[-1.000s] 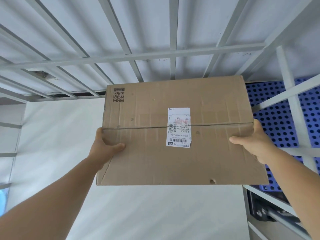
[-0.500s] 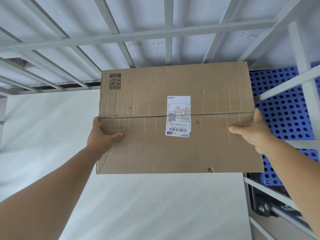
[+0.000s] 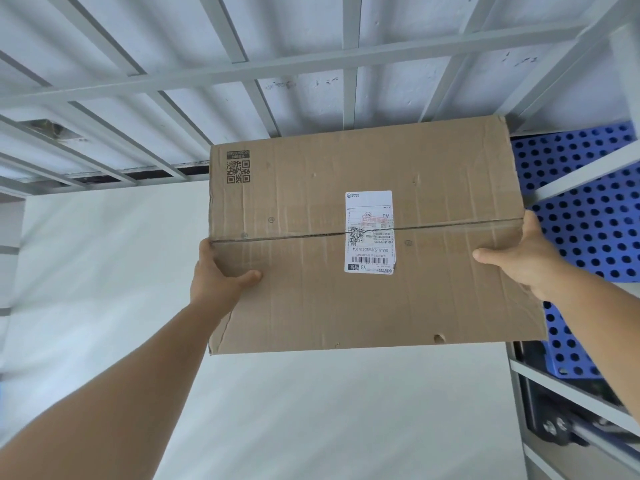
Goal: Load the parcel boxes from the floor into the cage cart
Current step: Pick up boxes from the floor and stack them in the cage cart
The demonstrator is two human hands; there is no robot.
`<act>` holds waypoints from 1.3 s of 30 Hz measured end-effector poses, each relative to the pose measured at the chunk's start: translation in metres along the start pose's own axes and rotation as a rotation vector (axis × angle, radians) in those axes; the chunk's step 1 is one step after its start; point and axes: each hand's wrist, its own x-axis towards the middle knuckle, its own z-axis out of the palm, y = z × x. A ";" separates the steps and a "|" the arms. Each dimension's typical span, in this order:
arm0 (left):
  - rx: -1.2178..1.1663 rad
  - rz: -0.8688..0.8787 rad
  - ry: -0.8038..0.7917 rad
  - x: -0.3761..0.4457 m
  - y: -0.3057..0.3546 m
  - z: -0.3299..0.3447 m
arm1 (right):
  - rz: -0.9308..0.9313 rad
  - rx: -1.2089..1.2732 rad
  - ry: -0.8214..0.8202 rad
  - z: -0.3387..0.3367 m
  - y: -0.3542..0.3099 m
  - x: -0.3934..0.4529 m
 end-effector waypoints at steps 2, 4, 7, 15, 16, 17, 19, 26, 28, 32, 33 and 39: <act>0.079 -0.015 0.023 -0.006 0.006 0.001 | 0.009 -0.040 0.021 0.000 -0.005 -0.004; 0.156 -0.039 0.041 -0.015 0.013 0.003 | 0.020 -0.072 0.058 0.001 -0.011 -0.010; 0.221 -0.060 0.009 -0.030 0.020 0.002 | 0.006 -0.140 0.087 0.004 -0.015 -0.031; 0.457 0.123 -0.115 -0.103 0.060 -0.030 | -0.249 -0.497 0.037 -0.006 -0.030 -0.120; 0.480 0.151 -0.127 -0.116 0.069 -0.037 | -0.287 -0.526 0.039 -0.012 -0.036 -0.134; 0.505 0.174 -0.141 -0.129 0.077 -0.043 | -0.326 -0.551 0.034 -0.014 -0.040 -0.146; 0.541 0.222 -0.168 -0.151 0.094 -0.052 | -0.398 -0.596 0.040 -0.020 -0.049 -0.168; 0.644 0.508 -0.128 -0.243 0.129 -0.101 | -0.460 -0.644 0.037 -0.061 -0.066 -0.274; 0.653 0.545 -0.128 -0.271 0.131 -0.114 | -0.467 -0.640 0.038 -0.073 -0.064 -0.306; 0.643 0.628 -0.112 -0.324 0.128 -0.140 | -0.477 -0.593 0.066 -0.098 -0.057 -0.371; 0.647 0.655 -0.113 -0.337 0.128 -0.146 | -0.480 -0.591 0.073 -0.104 -0.054 -0.386; 0.669 0.858 -0.142 -0.411 0.125 -0.178 | -0.471 -0.635 0.151 -0.130 -0.029 -0.480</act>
